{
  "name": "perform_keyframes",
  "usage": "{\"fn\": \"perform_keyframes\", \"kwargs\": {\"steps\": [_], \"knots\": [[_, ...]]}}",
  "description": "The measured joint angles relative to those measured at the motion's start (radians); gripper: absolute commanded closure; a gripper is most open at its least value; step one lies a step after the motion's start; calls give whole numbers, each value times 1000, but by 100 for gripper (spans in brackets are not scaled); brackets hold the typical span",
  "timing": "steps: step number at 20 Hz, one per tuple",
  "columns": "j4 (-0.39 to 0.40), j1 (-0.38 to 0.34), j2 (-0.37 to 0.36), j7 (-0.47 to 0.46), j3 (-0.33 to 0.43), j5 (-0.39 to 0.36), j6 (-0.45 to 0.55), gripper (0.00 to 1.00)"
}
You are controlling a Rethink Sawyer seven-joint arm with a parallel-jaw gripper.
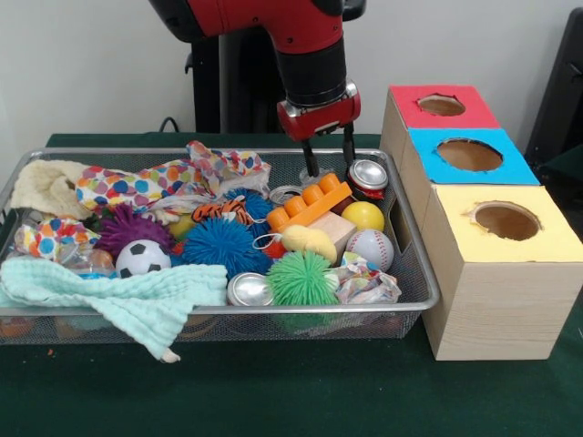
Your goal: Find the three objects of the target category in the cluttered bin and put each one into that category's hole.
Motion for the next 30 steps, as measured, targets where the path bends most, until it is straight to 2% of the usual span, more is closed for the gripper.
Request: {"fn": "perform_keyframes", "kwargs": {"steps": [18, 30], "knots": [[0, -4, 2, 0, -29, 0, 0, 0], [1, -6, 29, 0, -44, 0, 0, 0]]}}
